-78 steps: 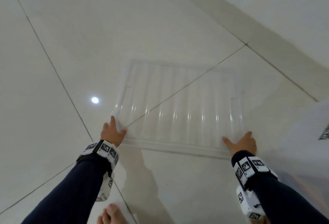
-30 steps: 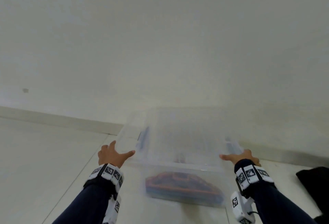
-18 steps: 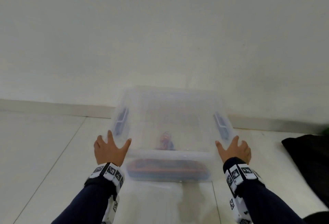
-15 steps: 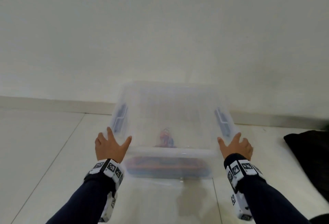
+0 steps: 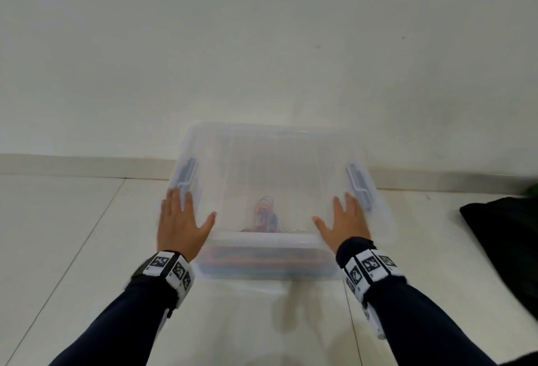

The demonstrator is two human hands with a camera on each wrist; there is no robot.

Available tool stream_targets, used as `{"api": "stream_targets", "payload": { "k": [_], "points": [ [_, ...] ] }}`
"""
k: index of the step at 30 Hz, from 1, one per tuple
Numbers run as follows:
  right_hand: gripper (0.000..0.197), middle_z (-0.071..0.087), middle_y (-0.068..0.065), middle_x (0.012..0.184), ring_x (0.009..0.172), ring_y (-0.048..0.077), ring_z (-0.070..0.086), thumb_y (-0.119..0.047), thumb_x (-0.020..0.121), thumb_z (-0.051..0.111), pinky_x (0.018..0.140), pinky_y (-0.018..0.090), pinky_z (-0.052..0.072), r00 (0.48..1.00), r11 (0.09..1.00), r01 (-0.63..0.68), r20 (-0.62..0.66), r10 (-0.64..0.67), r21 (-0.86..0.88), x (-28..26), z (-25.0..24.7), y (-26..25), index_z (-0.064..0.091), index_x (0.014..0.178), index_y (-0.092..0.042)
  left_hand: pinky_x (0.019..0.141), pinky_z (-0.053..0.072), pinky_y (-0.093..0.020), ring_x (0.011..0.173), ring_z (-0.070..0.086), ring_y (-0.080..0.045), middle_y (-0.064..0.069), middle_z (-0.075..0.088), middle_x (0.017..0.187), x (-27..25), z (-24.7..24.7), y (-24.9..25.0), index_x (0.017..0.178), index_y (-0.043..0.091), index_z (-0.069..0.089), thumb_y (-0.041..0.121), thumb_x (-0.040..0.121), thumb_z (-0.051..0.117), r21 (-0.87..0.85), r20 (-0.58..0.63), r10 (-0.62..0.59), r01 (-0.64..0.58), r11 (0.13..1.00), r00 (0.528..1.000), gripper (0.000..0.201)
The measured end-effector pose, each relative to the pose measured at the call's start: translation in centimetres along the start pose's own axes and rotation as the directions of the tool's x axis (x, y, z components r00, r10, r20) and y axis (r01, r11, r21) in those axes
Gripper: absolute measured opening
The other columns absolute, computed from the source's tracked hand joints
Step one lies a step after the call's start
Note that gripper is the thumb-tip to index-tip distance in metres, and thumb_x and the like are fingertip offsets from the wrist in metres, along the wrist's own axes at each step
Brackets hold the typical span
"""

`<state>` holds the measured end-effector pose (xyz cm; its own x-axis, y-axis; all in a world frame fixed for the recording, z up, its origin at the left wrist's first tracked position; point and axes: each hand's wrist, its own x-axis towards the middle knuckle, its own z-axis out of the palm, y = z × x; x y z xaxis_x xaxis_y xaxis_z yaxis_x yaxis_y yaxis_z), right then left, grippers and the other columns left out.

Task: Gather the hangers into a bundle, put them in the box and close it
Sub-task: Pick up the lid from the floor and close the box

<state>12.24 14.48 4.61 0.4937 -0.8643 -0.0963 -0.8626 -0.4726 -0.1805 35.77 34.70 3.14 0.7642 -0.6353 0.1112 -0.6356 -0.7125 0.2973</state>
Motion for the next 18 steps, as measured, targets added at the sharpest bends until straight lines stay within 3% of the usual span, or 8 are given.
{"api": "stream_targets", "payload": {
  "k": [2, 5, 13, 18],
  "points": [
    [0.072, 0.003, 0.001, 0.159, 0.147, 0.025, -0.003, -0.064, 0.086, 0.028, 0.12, 0.047, 0.004, 0.998, 0.998, 0.057, 0.032, -0.058, 0.022, 0.0, 0.8, -1.5, 0.013, 0.147, -0.029, 0.118, -0.004, -0.039, 0.147, -0.005, -0.025, -0.007, -0.003, 0.159, 0.2, 0.4, 1.0, 0.148, 0.024, 0.009, 0.083, 0.063, 0.01, 0.018, 0.098, 0.064, -0.066, 0.998, 0.993, 0.103],
    [0.072, 0.006, -0.005, 0.159, 0.147, 0.022, -0.003, -0.071, 0.082, 0.025, 0.118, 0.051, 0.005, 0.999, 1.0, 0.029, 0.024, -0.029, 0.003, 0.9, 1.0, -2.1, 0.012, 0.145, -0.038, 0.117, -0.005, -0.047, 0.146, -0.007, -0.024, 0.001, -0.005, 0.159, 1.4, 0.9, 1.7, 0.146, 0.036, 0.006, 0.091, 0.054, 0.005, 0.114, 0.209, 0.039, -0.064, 0.991, 0.977, 0.107],
    [0.072, 0.008, -0.008, 0.158, 0.147, 0.02, -0.001, -0.072, 0.081, 0.027, 0.118, 0.05, 0.007, 1.0, 1.0, -0.004, 0.021, 0.004, 0.005, 2.1, 0.9, -2.4, 0.012, 0.144, -0.041, 0.116, -0.005, -0.05, 0.146, -0.007, -0.023, 0.002, -0.005, 0.159, 3.0, 0.7, 1.9, 0.146, 0.039, 0.007, 0.09, 0.053, 0.005, 0.16, 0.257, 0.035, -0.078, 0.984, 0.966, 0.106],
    [0.073, 0.002, -0.007, 0.159, 0.147, 0.021, -0.005, -0.071, 0.082, 0.026, 0.119, 0.049, 0.003, 0.996, 1.0, -0.003, 0.094, 0.004, -0.005, 1.5, 0.2, -2.7, 0.008, 0.145, -0.039, 0.115, -0.008, -0.05, 0.146, -0.01, -0.024, 0.0, -0.01, 0.159, 2.7, -0.1, 2.2, 0.147, 0.036, 0.003, 0.095, 0.048, 0.0, 0.148, 0.332, 0.026, -0.079, 0.986, 0.943, 0.115]
  ]
}}
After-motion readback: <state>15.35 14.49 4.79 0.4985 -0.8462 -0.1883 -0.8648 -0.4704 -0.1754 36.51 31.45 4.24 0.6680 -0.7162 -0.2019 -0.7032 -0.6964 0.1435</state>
